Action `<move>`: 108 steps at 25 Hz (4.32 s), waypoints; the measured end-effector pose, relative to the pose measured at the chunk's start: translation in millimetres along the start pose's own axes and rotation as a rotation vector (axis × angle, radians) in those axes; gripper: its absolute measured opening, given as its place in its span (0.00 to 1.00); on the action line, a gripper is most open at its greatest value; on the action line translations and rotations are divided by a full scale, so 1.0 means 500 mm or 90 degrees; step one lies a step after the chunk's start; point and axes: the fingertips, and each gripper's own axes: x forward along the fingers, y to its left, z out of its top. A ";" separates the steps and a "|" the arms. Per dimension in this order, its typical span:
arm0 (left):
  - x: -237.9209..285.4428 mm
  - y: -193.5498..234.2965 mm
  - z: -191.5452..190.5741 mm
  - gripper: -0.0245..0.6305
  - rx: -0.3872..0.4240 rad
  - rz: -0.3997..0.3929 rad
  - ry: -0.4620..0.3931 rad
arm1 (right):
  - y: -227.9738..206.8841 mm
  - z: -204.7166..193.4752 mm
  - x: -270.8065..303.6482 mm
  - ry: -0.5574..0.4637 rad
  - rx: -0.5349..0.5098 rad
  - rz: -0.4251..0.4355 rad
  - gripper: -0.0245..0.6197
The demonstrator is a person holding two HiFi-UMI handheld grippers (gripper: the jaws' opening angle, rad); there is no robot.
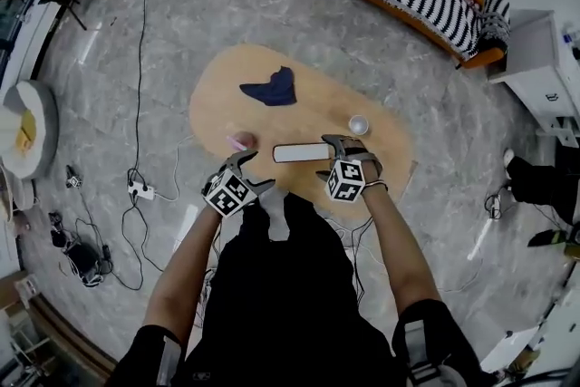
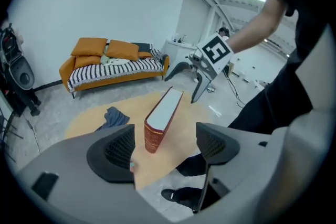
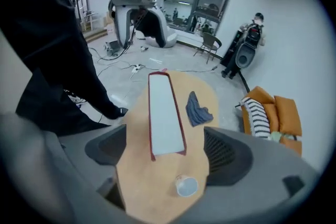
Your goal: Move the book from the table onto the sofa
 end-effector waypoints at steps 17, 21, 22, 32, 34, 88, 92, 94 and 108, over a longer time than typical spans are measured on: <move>-0.015 -0.023 -0.022 0.59 -0.088 0.042 0.009 | 0.006 -0.019 0.103 0.060 -0.037 0.088 0.43; -0.011 -0.024 -0.022 0.59 -0.091 0.045 0.002 | 0.005 -0.012 0.097 0.055 -0.022 0.089 0.43; -0.012 -0.023 -0.021 0.59 -0.093 0.047 -0.003 | 0.006 -0.014 0.094 0.056 -0.016 0.088 0.43; -0.077 0.016 -0.003 0.59 -0.157 0.066 -0.079 | -0.018 0.007 0.000 -0.117 0.376 0.133 0.42; -0.098 0.030 -0.001 0.59 -0.186 0.066 -0.108 | -0.017 0.019 -0.035 -0.173 0.464 0.162 0.42; -0.352 -0.132 -0.155 0.42 -0.536 -0.636 -0.172 | 0.537 0.323 -0.291 -0.805 1.094 0.146 0.42; -0.349 -0.172 -0.132 0.42 -0.545 -0.657 -0.151 | 0.565 0.307 -0.301 -0.829 1.108 0.130 0.42; -0.345 -0.186 -0.125 0.42 -0.537 -0.659 -0.137 | 0.577 0.300 -0.309 -0.841 1.109 0.120 0.42; -0.268 -0.375 -0.054 0.41 -0.491 -0.655 -0.096 | 0.698 0.154 -0.398 -0.899 1.105 0.095 0.42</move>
